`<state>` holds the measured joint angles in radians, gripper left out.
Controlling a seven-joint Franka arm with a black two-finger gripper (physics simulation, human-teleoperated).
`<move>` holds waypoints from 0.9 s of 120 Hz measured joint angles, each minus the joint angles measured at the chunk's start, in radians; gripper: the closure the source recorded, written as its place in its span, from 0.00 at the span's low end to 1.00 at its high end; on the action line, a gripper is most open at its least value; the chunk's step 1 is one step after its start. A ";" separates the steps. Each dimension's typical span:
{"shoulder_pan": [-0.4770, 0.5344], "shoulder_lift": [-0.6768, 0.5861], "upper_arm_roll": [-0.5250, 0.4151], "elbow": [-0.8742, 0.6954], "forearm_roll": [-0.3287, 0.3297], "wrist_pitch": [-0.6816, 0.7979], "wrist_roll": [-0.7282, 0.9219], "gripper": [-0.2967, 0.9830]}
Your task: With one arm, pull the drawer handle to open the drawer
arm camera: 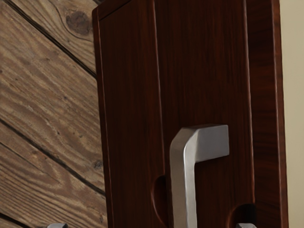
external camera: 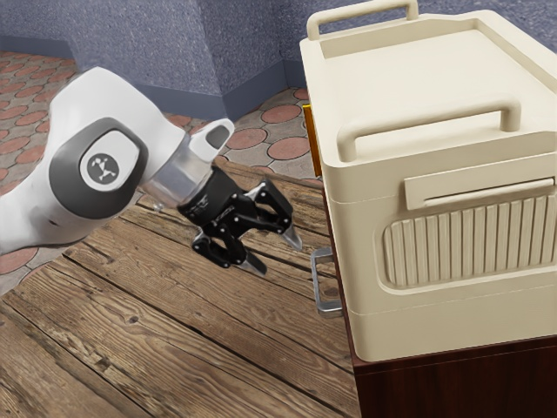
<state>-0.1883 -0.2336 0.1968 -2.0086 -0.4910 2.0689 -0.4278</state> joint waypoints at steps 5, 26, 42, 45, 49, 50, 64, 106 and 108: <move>0.000 -0.002 -0.007 -0.020 -0.002 0.026 -0.015 0.43; -0.001 -0.010 -0.033 -0.060 -0.008 0.102 -0.069 0.50; 0.000 -0.010 -0.051 -0.080 -0.021 0.138 -0.102 0.53; 0.000 -0.010 -0.054 -0.085 -0.023 0.145 -0.108 0.53; 0.000 -0.010 -0.059 -0.090 -0.025 0.153 -0.115 0.53; 0.000 -0.010 -0.060 -0.092 -0.025 0.155 -0.117 0.53; -0.001 -0.010 -0.071 -0.108 -0.031 0.173 -0.138 0.54; -0.002 -0.010 -0.081 -0.129 -0.025 0.189 -0.149 0.61; -0.002 -0.010 -0.081 -0.130 -0.024 0.189 -0.146 0.61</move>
<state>-0.1900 -0.2432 0.1153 -2.1385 -0.5155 2.2577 -0.5739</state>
